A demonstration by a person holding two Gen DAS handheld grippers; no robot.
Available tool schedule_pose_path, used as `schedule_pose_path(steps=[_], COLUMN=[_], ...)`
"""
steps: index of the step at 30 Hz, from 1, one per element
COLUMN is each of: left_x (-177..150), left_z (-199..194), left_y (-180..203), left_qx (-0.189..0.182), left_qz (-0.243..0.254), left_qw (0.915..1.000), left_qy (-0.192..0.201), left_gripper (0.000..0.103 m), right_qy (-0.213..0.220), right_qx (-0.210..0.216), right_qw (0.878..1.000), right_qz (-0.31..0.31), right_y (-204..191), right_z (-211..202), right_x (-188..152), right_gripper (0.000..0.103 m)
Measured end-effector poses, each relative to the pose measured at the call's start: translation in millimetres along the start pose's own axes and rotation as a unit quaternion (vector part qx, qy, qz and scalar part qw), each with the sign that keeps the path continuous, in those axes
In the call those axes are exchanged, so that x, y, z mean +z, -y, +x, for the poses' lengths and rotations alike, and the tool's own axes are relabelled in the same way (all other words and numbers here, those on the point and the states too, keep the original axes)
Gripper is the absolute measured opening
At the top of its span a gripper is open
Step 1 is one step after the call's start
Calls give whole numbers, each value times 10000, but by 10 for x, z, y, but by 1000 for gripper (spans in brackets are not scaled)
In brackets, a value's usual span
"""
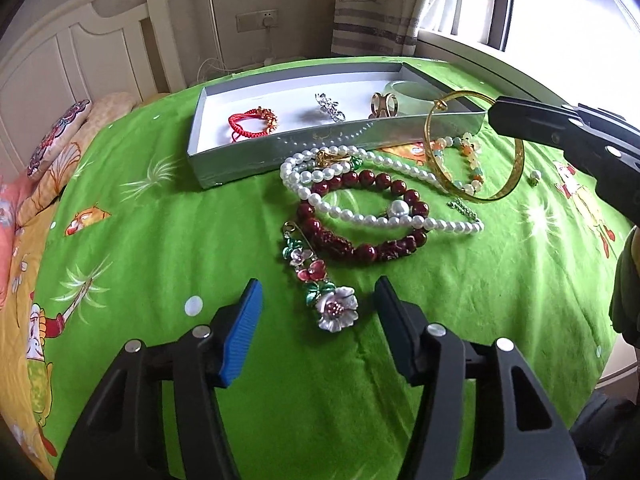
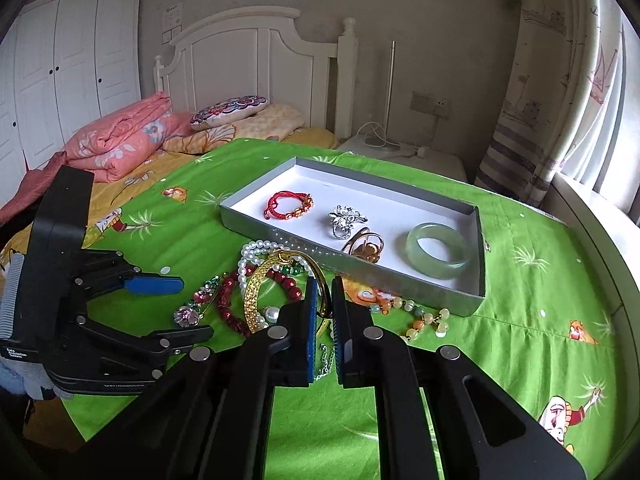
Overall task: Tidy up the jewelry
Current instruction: 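Grasp the flower brooch with left tool while right holds the gold bangle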
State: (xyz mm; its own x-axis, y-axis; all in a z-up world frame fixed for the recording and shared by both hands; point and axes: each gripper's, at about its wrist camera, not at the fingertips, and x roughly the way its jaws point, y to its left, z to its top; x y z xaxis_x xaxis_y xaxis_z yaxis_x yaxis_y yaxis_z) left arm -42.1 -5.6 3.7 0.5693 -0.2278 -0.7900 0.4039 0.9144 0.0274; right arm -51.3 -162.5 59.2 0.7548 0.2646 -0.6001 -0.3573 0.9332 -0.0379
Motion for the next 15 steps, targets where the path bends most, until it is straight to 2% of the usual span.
schedule_pose_path(steps=[1, 3, 9, 15], left_x=[2, -12, -84, -58], left_z=[-3, -20, -144, -249], left_y=[9, -2, -187, -143], left_qx=[-5, 11, -130, -56], left_qz=[8, -41, -536, -490], left_qw=[10000, 9999, 9978, 9972], left_qy=[30, 94, 360, 567], left_gripper=[40, 24, 23, 23], right_qy=[10, 35, 115, 99], right_qx=[1, 1, -12, 11], right_qw=[10000, 10000, 9999, 9999], right_qz=[6, 25, 66, 65], right_y=[2, 21, 77, 82], right_z=[-9, -34, -115, -112], right_x=[-2, -2, -6, -10], right_gripper=[9, 9, 9, 9])
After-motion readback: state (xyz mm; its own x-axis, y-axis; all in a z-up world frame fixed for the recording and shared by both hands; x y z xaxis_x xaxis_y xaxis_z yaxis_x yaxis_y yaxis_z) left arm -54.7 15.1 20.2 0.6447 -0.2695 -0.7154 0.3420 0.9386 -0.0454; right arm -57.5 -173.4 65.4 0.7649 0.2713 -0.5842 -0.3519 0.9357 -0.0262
